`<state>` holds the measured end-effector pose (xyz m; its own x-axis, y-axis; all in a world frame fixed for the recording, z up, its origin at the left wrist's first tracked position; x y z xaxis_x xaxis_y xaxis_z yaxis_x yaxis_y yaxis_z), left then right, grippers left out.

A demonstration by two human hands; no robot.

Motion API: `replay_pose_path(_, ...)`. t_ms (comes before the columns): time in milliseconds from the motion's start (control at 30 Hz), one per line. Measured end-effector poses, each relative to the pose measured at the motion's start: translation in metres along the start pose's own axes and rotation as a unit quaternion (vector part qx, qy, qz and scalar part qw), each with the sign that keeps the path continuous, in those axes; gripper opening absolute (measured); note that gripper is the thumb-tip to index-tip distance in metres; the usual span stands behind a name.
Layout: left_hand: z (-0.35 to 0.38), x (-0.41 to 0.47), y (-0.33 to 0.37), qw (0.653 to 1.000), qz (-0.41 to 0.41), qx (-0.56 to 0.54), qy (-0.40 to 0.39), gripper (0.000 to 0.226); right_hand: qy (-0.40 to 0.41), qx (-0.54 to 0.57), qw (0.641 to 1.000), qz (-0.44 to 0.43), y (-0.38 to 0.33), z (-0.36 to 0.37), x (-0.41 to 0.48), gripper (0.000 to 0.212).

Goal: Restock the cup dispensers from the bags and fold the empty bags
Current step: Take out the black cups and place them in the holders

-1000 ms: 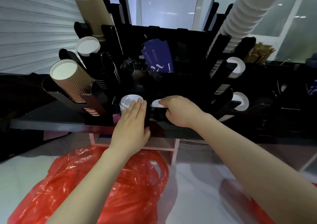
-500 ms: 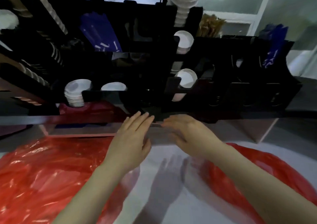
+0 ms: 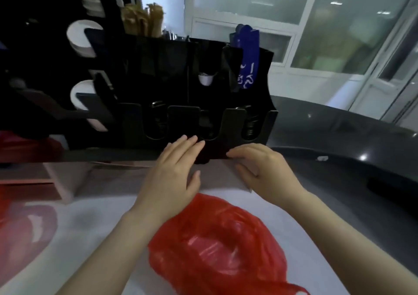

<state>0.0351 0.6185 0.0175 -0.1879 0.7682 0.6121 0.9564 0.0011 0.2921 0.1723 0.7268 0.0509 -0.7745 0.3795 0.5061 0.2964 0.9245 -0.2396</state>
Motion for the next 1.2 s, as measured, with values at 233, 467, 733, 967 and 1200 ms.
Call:
replay_pose_path(233, 0.005, 0.053, 0.005, 0.992, -0.054, 0.099, 0.060, 0.071, 0.145, -0.017, 0.988, 0.057, 0.073, -0.040, 0.034, 0.033)
replay_pose_path(467, 0.005, 0.077, -0.024, 0.967, -0.169, 0.183, 0.046, 0.081, -0.024, -0.188, 0.982, 0.014, 0.096, -0.019, 0.089, 0.053)
replay_pose_path(733, 0.005, 0.078, -0.023, 0.971, -0.177, 0.137, 0.081, 0.068, 0.016, -0.151, 0.988, 0.017, 0.103, -0.018, 0.098, 0.035)
replay_pose_path(967, 0.007, 0.078, -0.023, 0.969, -0.190, 0.121, 0.103, 0.066, 0.153, -0.026, 0.987, 0.042, 0.109, -0.041, 0.083, 0.032)
replay_pose_path(1200, 0.003, 0.073, -0.028, 0.976, -0.182, 0.098, 0.069, 0.069, 0.280, 0.137, 0.946, 0.087, 0.097, -0.065, 0.057, 0.028)
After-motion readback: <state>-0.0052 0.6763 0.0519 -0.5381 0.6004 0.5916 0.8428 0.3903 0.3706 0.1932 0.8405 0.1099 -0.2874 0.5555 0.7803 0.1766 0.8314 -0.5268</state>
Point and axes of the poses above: each hand's wrist, its own x-axis towards the middle knuckle, its own z-axis out of the palm, y = z × x, the point moved 6 cm from there along x, towards the middle knuckle, and after that the axes turned 1 degree about z, right-handed, at the moved point
